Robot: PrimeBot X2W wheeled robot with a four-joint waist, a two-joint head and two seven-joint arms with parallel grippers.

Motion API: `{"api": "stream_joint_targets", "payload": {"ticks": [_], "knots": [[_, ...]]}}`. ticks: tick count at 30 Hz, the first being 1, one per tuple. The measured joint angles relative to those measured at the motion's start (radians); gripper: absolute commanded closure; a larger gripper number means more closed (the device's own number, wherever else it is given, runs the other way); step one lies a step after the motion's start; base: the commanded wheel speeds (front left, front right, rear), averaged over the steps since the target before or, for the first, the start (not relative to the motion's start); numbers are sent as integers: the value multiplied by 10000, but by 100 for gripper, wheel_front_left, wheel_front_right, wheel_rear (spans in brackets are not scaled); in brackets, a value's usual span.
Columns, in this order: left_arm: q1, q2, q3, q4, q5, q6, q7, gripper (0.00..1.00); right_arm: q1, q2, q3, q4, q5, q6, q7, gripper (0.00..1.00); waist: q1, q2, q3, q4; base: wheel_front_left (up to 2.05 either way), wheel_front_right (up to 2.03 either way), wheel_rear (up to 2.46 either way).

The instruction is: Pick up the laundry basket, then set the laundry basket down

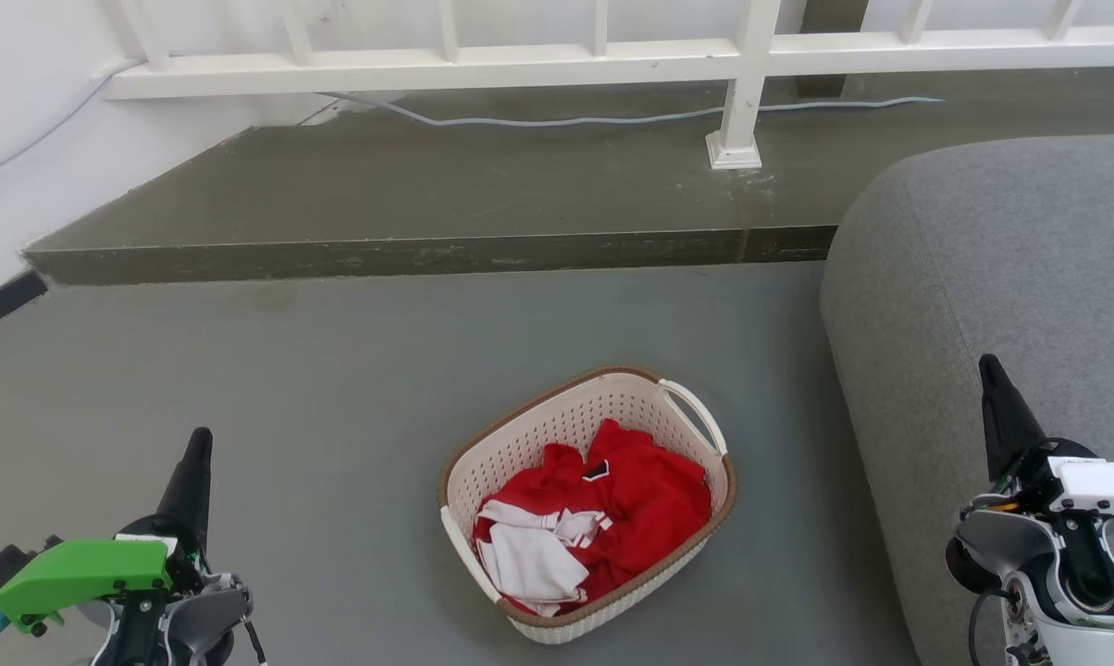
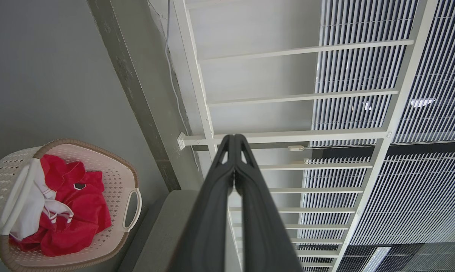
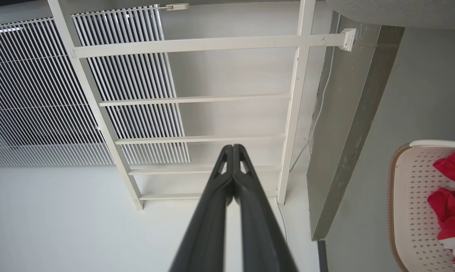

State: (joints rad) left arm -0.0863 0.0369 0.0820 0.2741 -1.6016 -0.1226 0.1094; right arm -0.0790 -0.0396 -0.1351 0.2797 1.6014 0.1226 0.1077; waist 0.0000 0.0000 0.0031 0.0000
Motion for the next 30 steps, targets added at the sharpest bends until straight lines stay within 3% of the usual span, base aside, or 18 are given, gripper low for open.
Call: {"api": "stream_joint_targets", "payload": {"ticks": [27,28,29,30], "knots": [[0,-2,0,0,0,0,0,100,0,0,0,0,0,0,2,100,0,0,0,0,0,0,0],[0,-2,0,0,0,0,0,0,0,0,0,0,0,0,0,0,0,0,0,0,0,0,0],[5,-12,-8,61,2,4,-2,100,11,13,4,58,0,-4,0,100,0,0,0,0,0,0,0],[37,-42,-15,171,2,8,-2,0,60,54,6,155,0,-8,-2,0,0,0,0,0,0,0,0]]}}
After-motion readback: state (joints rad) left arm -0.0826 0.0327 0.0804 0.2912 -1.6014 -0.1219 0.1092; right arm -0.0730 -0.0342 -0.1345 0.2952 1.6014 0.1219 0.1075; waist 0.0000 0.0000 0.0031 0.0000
